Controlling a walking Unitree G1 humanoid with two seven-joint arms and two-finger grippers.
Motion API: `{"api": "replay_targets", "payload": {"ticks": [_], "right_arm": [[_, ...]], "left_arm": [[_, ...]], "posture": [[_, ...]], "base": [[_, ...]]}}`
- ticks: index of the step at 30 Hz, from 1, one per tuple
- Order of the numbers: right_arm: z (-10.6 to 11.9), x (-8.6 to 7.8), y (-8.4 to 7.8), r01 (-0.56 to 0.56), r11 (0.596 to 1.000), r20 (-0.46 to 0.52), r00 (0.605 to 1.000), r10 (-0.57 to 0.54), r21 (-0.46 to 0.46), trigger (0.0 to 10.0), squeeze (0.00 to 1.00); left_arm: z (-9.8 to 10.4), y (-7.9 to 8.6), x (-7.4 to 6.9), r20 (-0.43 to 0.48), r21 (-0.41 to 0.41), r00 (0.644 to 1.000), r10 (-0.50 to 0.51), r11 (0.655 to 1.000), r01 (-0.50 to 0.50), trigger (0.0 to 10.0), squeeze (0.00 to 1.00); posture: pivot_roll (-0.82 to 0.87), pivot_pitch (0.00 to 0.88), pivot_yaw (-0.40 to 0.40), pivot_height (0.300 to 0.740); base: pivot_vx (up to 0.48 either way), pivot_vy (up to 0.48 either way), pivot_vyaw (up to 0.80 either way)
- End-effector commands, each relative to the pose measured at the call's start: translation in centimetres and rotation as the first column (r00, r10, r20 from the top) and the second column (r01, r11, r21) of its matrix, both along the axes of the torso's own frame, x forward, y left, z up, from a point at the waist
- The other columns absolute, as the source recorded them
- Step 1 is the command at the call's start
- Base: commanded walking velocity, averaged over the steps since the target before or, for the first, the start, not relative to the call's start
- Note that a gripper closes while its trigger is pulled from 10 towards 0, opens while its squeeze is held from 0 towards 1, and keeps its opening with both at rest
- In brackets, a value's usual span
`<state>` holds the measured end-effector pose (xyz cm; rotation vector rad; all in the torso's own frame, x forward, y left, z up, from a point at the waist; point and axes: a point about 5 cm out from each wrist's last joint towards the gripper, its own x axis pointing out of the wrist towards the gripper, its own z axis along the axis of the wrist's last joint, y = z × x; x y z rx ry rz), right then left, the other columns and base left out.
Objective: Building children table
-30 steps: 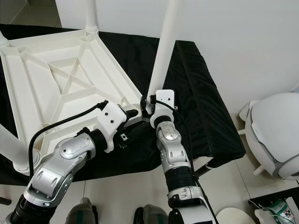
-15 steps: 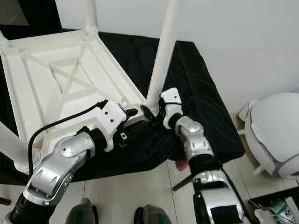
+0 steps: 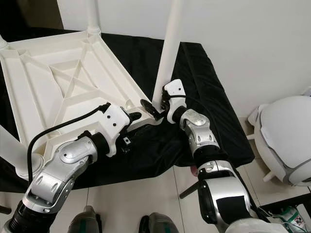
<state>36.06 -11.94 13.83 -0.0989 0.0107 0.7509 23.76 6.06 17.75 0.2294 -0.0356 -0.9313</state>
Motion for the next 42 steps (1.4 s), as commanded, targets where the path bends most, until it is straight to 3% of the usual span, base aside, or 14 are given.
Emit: {"api": "replay_targets", "payload": {"ticks": [1, 2, 11, 12, 13, 14, 21, 29, 30, 31, 35, 39, 42], "right_arm": [[0.1, 0.1, 0.0, -0.016, 1.0, -0.002, 1.0, 0.016, -0.009, 3.9, 0.0], [-0.3, 0.0, 0.0, -0.034, 0.999, -0.017, 0.999, 0.034, -0.018, 0.0, 0.0], [-2.0, -0.4, -0.6, -0.058, 0.998, -0.074, 0.996, 0.057, -0.013, 0.0, 0.0], [-2.2, -0.5, -0.9, -0.054, 0.999, -0.073, 0.996, 0.054, 0.001, 1.6, 0.0], [-2.2, -0.5, -0.9, -0.054, 0.999, -0.073, 0.996, 0.054, 0.001, 1.6, 0.0], [-2.2, -0.5, -1.0, -0.038, 0.999, -0.067, 0.997, 0.038, 0.006, 10.0, 0.0], [-2.3, -0.7, -0.8, 0.01, 1.0, -0.051, 0.999, -0.009, 0.025, 10.0, 0.0], [-2.4, -0.6, -0.7, 0.18, 0.983, -0.035, 0.983, -0.179, 0.028, 10.0, 0.0], [-2.2, -0.6, -0.7, 0.254, 0.966, -0.033, 0.967, -0.253, 0.046, 10.0, 0.0], [-2.2, -0.6, -0.7, 0.254, 0.966, -0.033, 0.967, -0.253, 0.046, 10.0, 0.0], [-2.3, -1.3, 0.0, 0.5, 0.861, -0.034, 0.866, -0.499, 0.093, 10.0, 0.0], [-2.7, -2.5, 1.4, 0.569, 0.814, -0.037, 0.822, -0.569, 0.115, 10.0, 0.0], [-2.7, -3.5, 2.6, 0.554, 0.823, -0.036, 0.831, -0.554, 0.128, 10.0, 0.0]], "left_arm": [[0.2, -0.1, 0.0, 0.011, -0.004, 1.0, 0.007, 1.0, -0.007, 10.0, 0.0], [0.3, -0.1, 0.0, 0.012, -0.003, 1.0, 0.006, 1.0, -0.006, 10.0, 0.0], [0.2, -0.2, -0.1, 0.011, -0.003, 1.0, 0.003, 1.0, -0.002, 10.0, 0.0], [0.2, -0.2, 0.0, 0.011, -0.003, 1.0, -0.001, 1.0, 0.001, 10.0, 0.0], [0.2, -0.2, 0.0, 0.011, -0.003, 1.0, -0.001, 1.0, 0.001, 10.0, 0.0], [0.2, -0.3, 0.0, 0.009, -0.003, 1.0, -0.005, 1.0, 0.005, 10.0, 0.0], [0.2, -0.3, -0.1, 0.008, -0.004, 1.0, -0.005, 1.0, 0.005, 10.0, 0.0], [0.2, -0.3, -0.3, 0.004, -0.007, 1.0, 0.001, 1.0, -0.001, 10.0, 0.0], [0.1, -0.3, -0.3, 0.002, -0.009, 1.0, 0.002, 1.0, -0.002, 10.0, 0.0], [0.1, -0.3, -0.3, 0.002, -0.009, 1.0, 0.002, 1.0, -0.002, 10.0, 0.0], [-0.1, -0.5, -0.5, -0.009, -0.014, 1.0, -0.01, 1.0, 0.009, 10.0, 0.0], [-0.2, -0.7, -0.5, -0.009, -0.013, 1.0, -0.015, 1.0, 0.015, 10.0, 0.0], [-0.2, -0.7, -0.5, -0.011, -0.015, 1.0, -0.01, 1.0, 0.01, 10.0, 0.0]], "posture": [[0.03, 0.0, -0.107, 0.74], [0.03, 0.0, -0.107, 0.74], [0.03, 0.0, -0.104, 0.74], [0.02, 0.0, -0.103, 0.74], [0.02, 0.0, -0.103, 0.74], [0.02, 0.0, -0.101, 0.74], [0.02, 0.001, -0.105, 0.74], [0.02, 0.007, -0.112, 0.74], [0.02, 0.007, -0.112, 0.74], [0.02, 0.007, -0.112, 0.74], [0.01, 0.008, -0.112, 0.74], [0.01, 0.007, -0.117, 0.74], [0.02, 0.008, -0.121, 0.74]], "base": [[0.0, 0.0, 0.0], [0.0, 0.0, 0.0], [0.0, 0.0, 0.0], [0.0, 0.0, 0.0], [0.0, 0.0, 0.0], [0.0, 0.0, 0.0], [0.0, 0.0, 0.0], [0.0, 0.0, 0.0], [0.0, 0.0, 0.0], [0.0, 0.0, 0.0], [0.0, 0.0, 0.0], [0.0, 0.0, 0.0], [0.0, 0.0, 0.0]]}}
